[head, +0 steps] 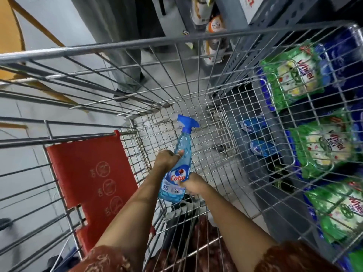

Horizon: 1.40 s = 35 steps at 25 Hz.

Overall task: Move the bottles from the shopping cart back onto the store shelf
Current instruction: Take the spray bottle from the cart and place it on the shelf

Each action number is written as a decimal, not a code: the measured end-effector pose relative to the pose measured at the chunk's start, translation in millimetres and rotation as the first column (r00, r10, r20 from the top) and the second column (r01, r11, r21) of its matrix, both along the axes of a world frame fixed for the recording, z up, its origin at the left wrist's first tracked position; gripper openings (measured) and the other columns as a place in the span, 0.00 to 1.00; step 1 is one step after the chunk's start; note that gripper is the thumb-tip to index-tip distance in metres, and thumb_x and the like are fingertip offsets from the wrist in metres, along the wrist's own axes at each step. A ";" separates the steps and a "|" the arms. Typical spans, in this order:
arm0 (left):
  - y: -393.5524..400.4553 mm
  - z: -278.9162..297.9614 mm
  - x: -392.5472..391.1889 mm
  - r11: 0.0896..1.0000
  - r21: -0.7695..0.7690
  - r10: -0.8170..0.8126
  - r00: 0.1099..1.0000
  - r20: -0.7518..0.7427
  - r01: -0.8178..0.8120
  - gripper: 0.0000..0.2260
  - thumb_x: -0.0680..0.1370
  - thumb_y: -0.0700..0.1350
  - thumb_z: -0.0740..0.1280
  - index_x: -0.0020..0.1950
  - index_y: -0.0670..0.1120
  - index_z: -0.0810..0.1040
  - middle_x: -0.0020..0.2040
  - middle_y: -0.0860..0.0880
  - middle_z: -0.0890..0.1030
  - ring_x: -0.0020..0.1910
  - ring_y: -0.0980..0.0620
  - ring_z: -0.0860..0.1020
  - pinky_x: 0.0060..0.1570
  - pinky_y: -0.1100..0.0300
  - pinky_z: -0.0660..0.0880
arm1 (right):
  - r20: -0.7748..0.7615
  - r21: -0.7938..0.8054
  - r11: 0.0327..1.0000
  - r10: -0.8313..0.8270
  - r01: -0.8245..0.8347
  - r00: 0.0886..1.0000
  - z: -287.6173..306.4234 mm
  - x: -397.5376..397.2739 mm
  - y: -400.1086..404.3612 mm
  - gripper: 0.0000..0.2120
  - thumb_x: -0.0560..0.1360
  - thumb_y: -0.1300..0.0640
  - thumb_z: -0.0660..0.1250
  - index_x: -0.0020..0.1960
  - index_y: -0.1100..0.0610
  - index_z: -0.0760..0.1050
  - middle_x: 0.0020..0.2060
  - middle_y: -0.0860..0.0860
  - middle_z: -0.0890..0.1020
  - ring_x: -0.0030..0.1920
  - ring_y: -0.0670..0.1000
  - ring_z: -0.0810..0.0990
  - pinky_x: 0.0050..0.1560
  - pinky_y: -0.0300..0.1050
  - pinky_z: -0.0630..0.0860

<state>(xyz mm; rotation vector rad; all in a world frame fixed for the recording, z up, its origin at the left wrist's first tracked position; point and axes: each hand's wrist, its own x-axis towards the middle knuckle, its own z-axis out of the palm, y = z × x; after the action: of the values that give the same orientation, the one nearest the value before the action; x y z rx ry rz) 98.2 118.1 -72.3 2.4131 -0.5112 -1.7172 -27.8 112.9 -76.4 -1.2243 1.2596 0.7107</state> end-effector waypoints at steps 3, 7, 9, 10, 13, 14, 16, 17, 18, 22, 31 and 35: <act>2.7 5.7 -4.2 0.998 -0.028 0.058 0.998 -0.022 -0.058 0.28 0.75 0.60 0.59 0.53 0.35 0.76 0.54 0.35 0.80 0.49 0.42 0.78 0.53 0.52 0.75 | 0.025 0.022 1.000 0.012 -0.013 1.000 8.1 -5.4 -5.6 0.14 0.74 0.53 0.66 0.57 0.57 0.75 0.58 0.59 0.80 0.55 0.58 0.79 0.58 0.50 0.74; 2.1 28.8 -4.2 0.969 -0.159 0.176 0.981 -0.081 -0.187 0.35 0.68 0.68 0.62 0.51 0.35 0.78 0.53 0.36 0.81 0.51 0.39 0.80 0.57 0.46 0.76 | 0.062 0.027 1.000 -0.016 0.014 0.998 36.0 -15.0 -33.3 0.17 0.72 0.55 0.70 0.57 0.63 0.75 0.57 0.61 0.80 0.49 0.56 0.79 0.51 0.49 0.77; -3.8 45.6 -3.1 0.935 -0.236 0.243 0.963 -0.118 -0.265 0.41 0.60 0.72 0.62 0.50 0.36 0.79 0.52 0.37 0.82 0.50 0.40 0.80 0.56 0.45 0.77 | 0.081 0.037 0.998 -0.062 0.059 0.995 56.9 -17.1 -52.0 0.17 0.71 0.59 0.71 0.57 0.64 0.75 0.57 0.61 0.80 0.52 0.57 0.79 0.52 0.49 0.78; -7.6 58.6 -4.9 0.919 -0.252 0.274 0.952 -0.139 -0.302 0.39 0.61 0.71 0.63 0.50 0.37 0.79 0.53 0.37 0.82 0.50 0.40 0.81 0.56 0.46 0.77 | 0.084 0.035 0.997 -0.076 0.073 0.994 69.0 -20.1 -59.8 0.15 0.70 0.60 0.71 0.55 0.64 0.75 0.56 0.60 0.80 0.52 0.57 0.79 0.51 0.50 0.79; -18.9 113.5 -20.5 0.861 -0.380 0.302 0.941 -0.153 -0.338 0.21 0.71 0.60 0.66 0.40 0.41 0.79 0.49 0.39 0.82 0.45 0.45 0.79 0.49 0.55 0.76 | 0.096 -0.057 0.997 -0.054 0.059 0.994 110.5 -37.3 -76.2 0.13 0.64 0.59 0.76 0.46 0.57 0.75 0.51 0.57 0.81 0.50 0.56 0.80 0.53 0.53 0.79; -22.1 130.3 -27.0 0.851 -0.416 0.290 0.947 -0.138 -0.321 0.20 0.71 0.60 0.66 0.37 0.42 0.78 0.46 0.39 0.81 0.43 0.46 0.78 0.46 0.55 0.75 | 0.122 -0.085 0.995 -0.044 0.055 0.992 126.6 -45.0 -79.5 0.15 0.62 0.58 0.77 0.46 0.57 0.76 0.52 0.57 0.82 0.51 0.56 0.80 0.54 0.54 0.78; -27.7 164.4 -41.9 0.822 -0.495 0.260 0.959 -0.116 -0.283 0.28 0.67 0.65 0.67 0.40 0.38 0.80 0.43 0.40 0.81 0.39 0.46 0.77 0.40 0.55 0.73 | 0.197 -0.156 0.986 -0.029 0.061 0.980 164.3 -62.6 -82.6 0.19 0.61 0.60 0.77 0.50 0.60 0.78 0.52 0.56 0.83 0.51 0.55 0.81 0.51 0.51 0.79; -30.7 181.7 -49.9 0.801 -0.536 0.244 0.963 -0.111 -0.265 0.29 0.66 0.65 0.67 0.41 0.38 0.80 0.42 0.40 0.81 0.37 0.47 0.77 0.38 0.56 0.73 | 0.244 -0.195 0.977 -0.035 0.085 0.969 183.4 -72.9 -83.2 0.18 0.62 0.61 0.77 0.50 0.61 0.78 0.52 0.56 0.83 0.50 0.55 0.81 0.50 0.49 0.80; -33.5 202.1 -58.9 0.778 -0.574 0.232 0.966 -0.115 -0.255 0.26 0.66 0.64 0.68 0.41 0.40 0.81 0.42 0.40 0.82 0.36 0.48 0.78 0.36 0.58 0.73 | 0.303 -0.239 0.964 -0.042 0.119 0.952 205.8 -83.5 -81.7 0.15 0.62 0.63 0.77 0.46 0.60 0.78 0.49 0.55 0.83 0.46 0.52 0.82 0.47 0.45 0.81; -38.4 277.7 -100.0 0.663 -0.722 0.226 0.972 -0.058 -0.197 0.20 0.67 0.62 0.70 0.33 0.44 0.78 0.34 0.46 0.81 0.32 0.49 0.76 0.36 0.57 0.72 | 0.544 -0.385 0.864 -0.073 0.326 0.836 281.0 -131.4 -64.7 0.18 0.60 0.65 0.78 0.46 0.57 0.75 0.42 0.50 0.82 0.38 0.42 0.81 0.35 0.32 0.78; -34.0 415.4 -198.9 0.305 -0.947 0.156 0.986 -0.060 -0.106 0.34 0.55 0.70 0.70 0.36 0.38 0.77 0.34 0.40 0.82 0.33 0.49 0.77 0.43 0.45 0.78 | 0.793 -0.500 0.592 0.018 0.632 0.609 405.4 -228.4 -30.6 0.21 0.59 0.74 0.75 0.40 0.54 0.72 0.36 0.46 0.80 0.31 0.37 0.81 0.32 0.28 0.75; -28.6 455.3 -231.1 0.210 -0.974 0.095 0.993 -0.064 -0.083 0.22 0.63 0.61 0.72 0.26 0.48 0.66 0.26 0.47 0.71 0.30 0.51 0.70 0.33 0.56 0.67 | 0.807 -0.523 0.511 0.039 0.682 0.589 433.4 -258.7 -23.6 0.20 0.60 0.72 0.76 0.40 0.54 0.71 0.37 0.47 0.80 0.29 0.33 0.79 0.32 0.27 0.75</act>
<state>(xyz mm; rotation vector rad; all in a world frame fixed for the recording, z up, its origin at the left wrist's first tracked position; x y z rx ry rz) -132.9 89.5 383.1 1.3825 -1.0333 -0.7686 -286.4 89.3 357.1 -1.6373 1.0345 -0.8244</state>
